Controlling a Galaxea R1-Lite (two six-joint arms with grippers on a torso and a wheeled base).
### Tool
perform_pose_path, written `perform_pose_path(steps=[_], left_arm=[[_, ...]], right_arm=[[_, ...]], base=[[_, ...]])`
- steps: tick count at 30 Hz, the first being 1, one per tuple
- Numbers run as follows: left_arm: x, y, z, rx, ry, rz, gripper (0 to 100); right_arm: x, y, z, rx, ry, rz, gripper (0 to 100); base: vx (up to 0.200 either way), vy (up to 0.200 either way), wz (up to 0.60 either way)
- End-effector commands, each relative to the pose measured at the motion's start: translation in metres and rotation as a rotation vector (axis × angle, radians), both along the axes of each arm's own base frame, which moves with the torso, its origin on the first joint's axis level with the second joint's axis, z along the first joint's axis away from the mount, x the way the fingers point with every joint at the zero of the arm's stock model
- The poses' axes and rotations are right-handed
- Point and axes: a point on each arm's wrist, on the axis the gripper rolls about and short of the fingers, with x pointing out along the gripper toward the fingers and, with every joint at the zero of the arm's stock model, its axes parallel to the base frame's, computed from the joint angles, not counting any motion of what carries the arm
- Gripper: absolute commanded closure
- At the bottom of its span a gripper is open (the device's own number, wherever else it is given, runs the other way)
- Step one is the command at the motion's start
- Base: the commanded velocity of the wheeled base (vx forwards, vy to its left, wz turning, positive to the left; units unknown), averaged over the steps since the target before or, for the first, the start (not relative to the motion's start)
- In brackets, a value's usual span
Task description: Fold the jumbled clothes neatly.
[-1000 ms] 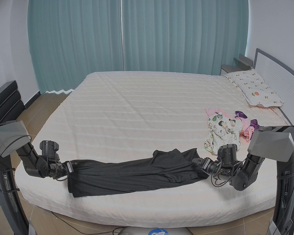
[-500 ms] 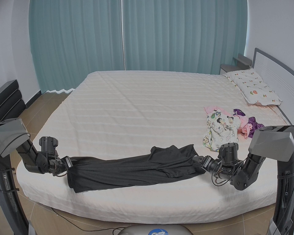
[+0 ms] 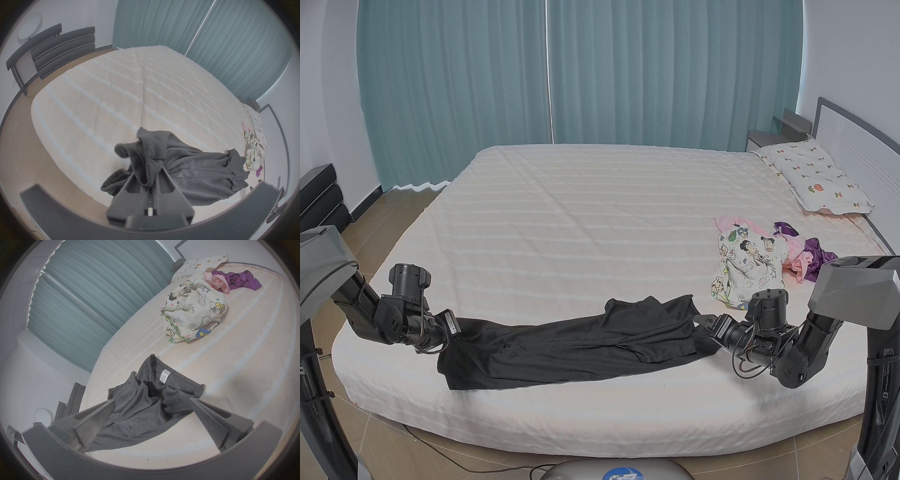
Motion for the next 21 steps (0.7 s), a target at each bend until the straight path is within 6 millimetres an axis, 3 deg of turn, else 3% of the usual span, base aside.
perform_pose_path(steps=[1,6,21], left_arm=[[-0.001,-0.012,0.012,0.001,-0.036,-0.028,100],[0.002,-0.03,0.018,0.0,-0.048,-0.036,100],[0.028,-0.12,0.043,-0.102,-0.001,-0.118,100]], right_arm=[[0.0,0.0,0.001,0.001,-0.002,-0.001,0],[0.0,0.0,0.001,0.001,-0.004,-0.001,0],[0.0,0.0,0.001,0.0,-0.004,0.0,0]], base=[[0.0,-0.2,0.0],[0.0,-0.2,0.0],[0.0,-0.2,0.0]])
